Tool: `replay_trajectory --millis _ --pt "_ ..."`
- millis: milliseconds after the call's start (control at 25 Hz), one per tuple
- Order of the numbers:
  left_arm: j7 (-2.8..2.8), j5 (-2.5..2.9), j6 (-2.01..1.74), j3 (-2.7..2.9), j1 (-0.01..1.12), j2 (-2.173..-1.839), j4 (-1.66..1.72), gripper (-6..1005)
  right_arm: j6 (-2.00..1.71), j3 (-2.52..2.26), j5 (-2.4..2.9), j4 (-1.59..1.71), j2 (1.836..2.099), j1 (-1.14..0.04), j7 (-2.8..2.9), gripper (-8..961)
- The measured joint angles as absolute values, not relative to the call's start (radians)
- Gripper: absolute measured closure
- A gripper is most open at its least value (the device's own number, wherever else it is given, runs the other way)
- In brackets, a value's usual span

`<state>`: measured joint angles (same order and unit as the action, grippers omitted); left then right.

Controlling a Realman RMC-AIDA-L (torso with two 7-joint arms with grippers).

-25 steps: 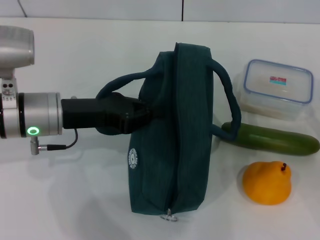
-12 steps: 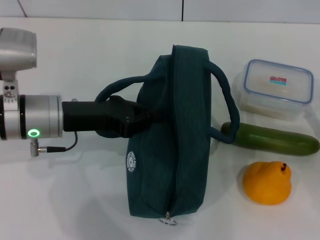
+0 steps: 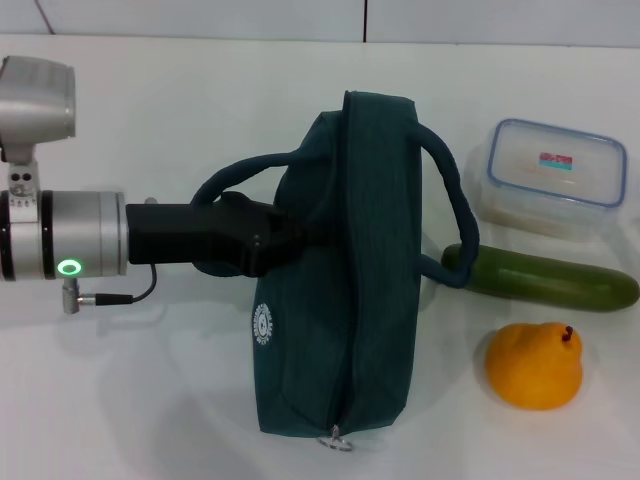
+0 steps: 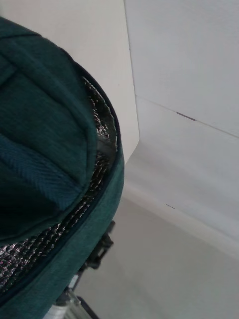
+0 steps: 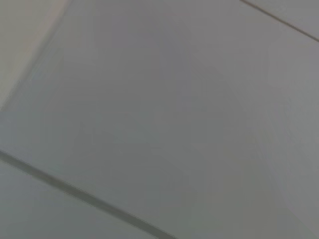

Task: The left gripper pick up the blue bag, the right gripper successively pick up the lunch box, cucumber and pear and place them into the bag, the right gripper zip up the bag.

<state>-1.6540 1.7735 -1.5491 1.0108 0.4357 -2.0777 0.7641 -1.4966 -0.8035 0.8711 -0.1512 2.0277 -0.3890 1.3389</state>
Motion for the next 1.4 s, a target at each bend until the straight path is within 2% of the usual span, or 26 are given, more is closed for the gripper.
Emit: replay_trajectory --millis 280,760,1400 --pt "-1.654 1.774 -1.549 1.011 0.437 -2.080 0.762 955 -1.592 -0.811 0.918 -0.118 2.028 -0.365 1.202 99" --pt "-1.656 1.775 -1.546 1.011 0.448 -2.083 0.761 956 -1.524 -0.844 1.157 -0.064 2.028 -0.455 1.153 100" --pt "-1.651 1.775 -1.534 1.007 0.467 -2.084 0.734 956 -1.490 -0.922 1.155 -0.010 2.017 -0.387 1.140 109"
